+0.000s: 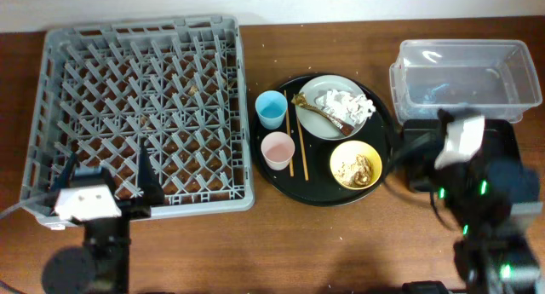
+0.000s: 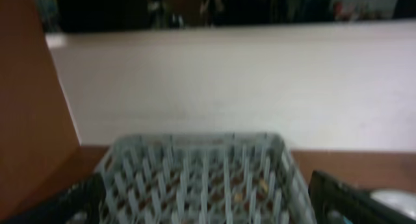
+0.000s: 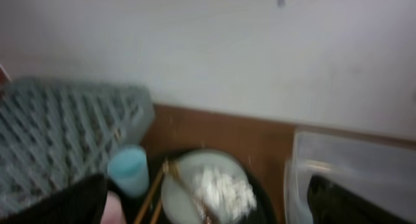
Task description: Sort waste into correct bins and load items into the dishwasher rack
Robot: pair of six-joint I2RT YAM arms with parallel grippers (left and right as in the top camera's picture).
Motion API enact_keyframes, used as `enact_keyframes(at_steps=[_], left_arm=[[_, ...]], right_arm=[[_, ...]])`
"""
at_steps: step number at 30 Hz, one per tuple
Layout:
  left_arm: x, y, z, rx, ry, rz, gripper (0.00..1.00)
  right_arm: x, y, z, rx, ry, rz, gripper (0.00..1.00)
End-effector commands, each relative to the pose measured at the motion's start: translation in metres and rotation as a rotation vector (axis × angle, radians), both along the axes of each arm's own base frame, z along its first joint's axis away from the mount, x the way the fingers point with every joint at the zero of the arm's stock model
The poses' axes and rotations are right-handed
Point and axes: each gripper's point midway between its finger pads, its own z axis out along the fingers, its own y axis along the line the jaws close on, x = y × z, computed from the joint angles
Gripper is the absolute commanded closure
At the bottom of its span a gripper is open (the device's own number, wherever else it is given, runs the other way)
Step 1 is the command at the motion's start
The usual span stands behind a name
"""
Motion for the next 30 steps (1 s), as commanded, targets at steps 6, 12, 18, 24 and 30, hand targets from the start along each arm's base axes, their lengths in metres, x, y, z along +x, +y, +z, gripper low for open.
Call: enact_keyframes(at_steps=[6,12,18,24,30], left_arm=[[0.052,-0.021,0.015,-0.098,0.345,-0.101,0.01],[0.094,-0.036,-0.063,-0.138,0.763,-0.155,0.01],[0.105,-0.037,-0.093,-0.144,0.872,-0.147,0.01],[0.105,-0.037,-0.094,-0.144,0.872,-0.147,0.01],[0.105,-0.037,-0.093,-0.144,0.872,-0.147,0.01]], right_arm=[[0.084,0.008,-0.017,-0.073,0.452,0.085,0.02],[0.131,0.025,-0.109,-0.006,0.692,0.177,0.02],[0.166,0.053,-0.236,-0.301,0.876,0.075,0.16],[0.194,0.064,-0.317,-0.564,0.844,0.182,0.02],[0.185,0.063,-0.353,-0.562,0.924,0.192,0.7]])
